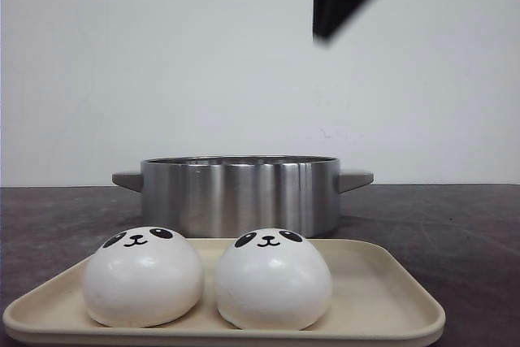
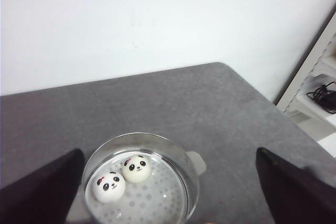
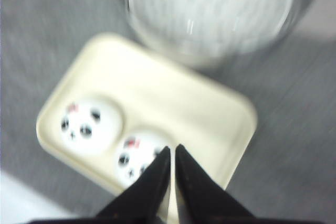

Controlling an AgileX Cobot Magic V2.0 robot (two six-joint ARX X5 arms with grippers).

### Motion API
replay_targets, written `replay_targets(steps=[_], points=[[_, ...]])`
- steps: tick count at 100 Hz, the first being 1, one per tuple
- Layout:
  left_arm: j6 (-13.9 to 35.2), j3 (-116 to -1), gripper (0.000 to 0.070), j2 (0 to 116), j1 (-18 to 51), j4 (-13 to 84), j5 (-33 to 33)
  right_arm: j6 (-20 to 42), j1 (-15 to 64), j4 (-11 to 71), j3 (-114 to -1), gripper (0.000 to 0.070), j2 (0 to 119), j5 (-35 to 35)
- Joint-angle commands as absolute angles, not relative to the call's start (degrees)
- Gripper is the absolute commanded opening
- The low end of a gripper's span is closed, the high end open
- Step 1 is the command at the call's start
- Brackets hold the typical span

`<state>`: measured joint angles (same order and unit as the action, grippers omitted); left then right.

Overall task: Steam buns
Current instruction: 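Lower the right gripper onto the front panda bun nearest it and grasp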

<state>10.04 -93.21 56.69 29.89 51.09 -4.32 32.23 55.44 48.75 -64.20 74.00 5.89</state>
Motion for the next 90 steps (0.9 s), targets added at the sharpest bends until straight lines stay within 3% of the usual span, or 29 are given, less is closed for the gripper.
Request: replay_targets(steps=[1, 7, 10, 12, 31, 66, 90], points=[[10.1, -94.2, 0.0624, 56.1, 30.2, 52.3, -3.9, 37.3, 56.0, 47.8, -63.9, 0.0299, 75.4, 4.1], [10.1, -94.2, 0.0624, 54.7, 30.2, 53.5, -3.8, 37.6, 56.1, 47.7, -63.3, 0.0548, 76.4, 2.9], [10.2, -94.2, 0.0624, 54.2, 30.2, 54.0, -3.8, 37.6, 56.2, 47.6, -63.2, 0.0621, 76.9, 2.5], [10.2, -94.2, 0.0624, 54.0, 30.2, 54.2, -3.8, 37.6, 56.3, 47.5, -63.2, 0.0633, 77.5, 2.4], [13.1, -94.2, 0.0624, 53.2, 30.6, 54.6, -4.0, 37.6, 56.1, 45.9, -63.2, 0.062, 82.4, 0.1], [13.1, -94.2, 0.0624, 53.5, 31.9, 54.6, -4.1, 38.2, 56.2, 42.3, -63.2, 0.0611, 94.2, -3.1], [13.1, -94.2, 0.0624, 53.5, 32.3, 54.9, -4.1, 38.2, 56.1, 41.5, -63.2, 0.0434, 97.9, -3.0]])
